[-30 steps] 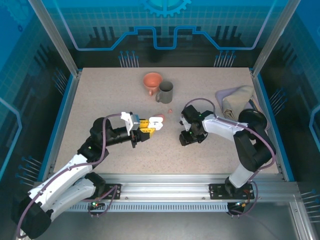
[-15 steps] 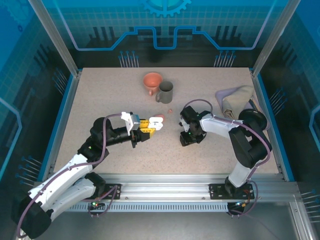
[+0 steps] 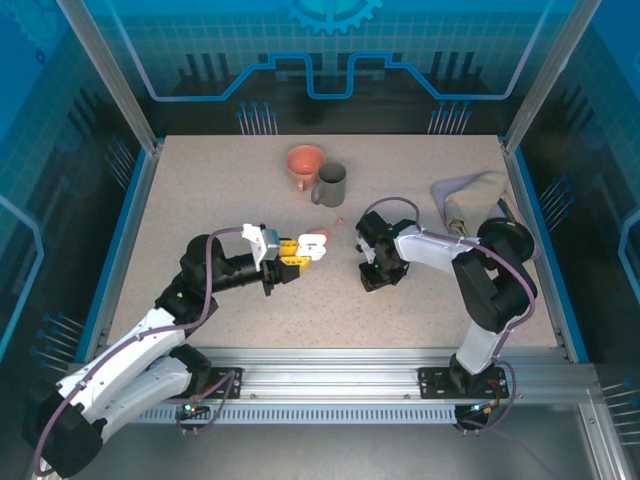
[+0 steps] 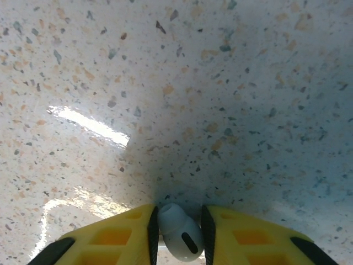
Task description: Insert the wireless bluetooth earbuds into the charging case
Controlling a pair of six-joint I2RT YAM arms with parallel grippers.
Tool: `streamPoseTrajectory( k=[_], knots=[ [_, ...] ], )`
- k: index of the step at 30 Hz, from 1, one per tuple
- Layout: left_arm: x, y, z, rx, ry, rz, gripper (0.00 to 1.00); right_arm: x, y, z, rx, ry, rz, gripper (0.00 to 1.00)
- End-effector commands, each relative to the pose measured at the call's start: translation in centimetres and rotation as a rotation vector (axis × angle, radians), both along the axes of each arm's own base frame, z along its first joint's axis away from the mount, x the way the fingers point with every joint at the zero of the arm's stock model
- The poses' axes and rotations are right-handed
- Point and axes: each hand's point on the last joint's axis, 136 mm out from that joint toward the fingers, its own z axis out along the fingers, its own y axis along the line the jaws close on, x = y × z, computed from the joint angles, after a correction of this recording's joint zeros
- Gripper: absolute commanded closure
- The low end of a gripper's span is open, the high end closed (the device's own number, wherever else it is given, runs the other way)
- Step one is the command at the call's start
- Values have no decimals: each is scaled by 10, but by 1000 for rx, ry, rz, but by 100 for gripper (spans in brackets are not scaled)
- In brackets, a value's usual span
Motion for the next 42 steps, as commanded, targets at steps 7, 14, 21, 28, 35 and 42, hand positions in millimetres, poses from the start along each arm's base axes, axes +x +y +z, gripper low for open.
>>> streamPoseTrajectory(
  k=[7,14,21,28,35,42],
  knots=[
    [-5,0,16,-16,-52,-8,100,-8,9,-3,18,24,28,75],
    [-4,1,15,-19,-47,-4,100,-4,7,14,34,-42,29,76],
    [-1,2,15,-48,-30,18,100,5,0,50,60,-195,44,78],
    [1,3,16,-69,-18,34,100,11,3,103,151,-405,128,78],
    [3,3,22,-92,0,35,100,8,17,173,249,-667,291,77],
    [8,-2,28,-109,53,28,100,-2,29,256,310,-936,417,76]
  ],
)
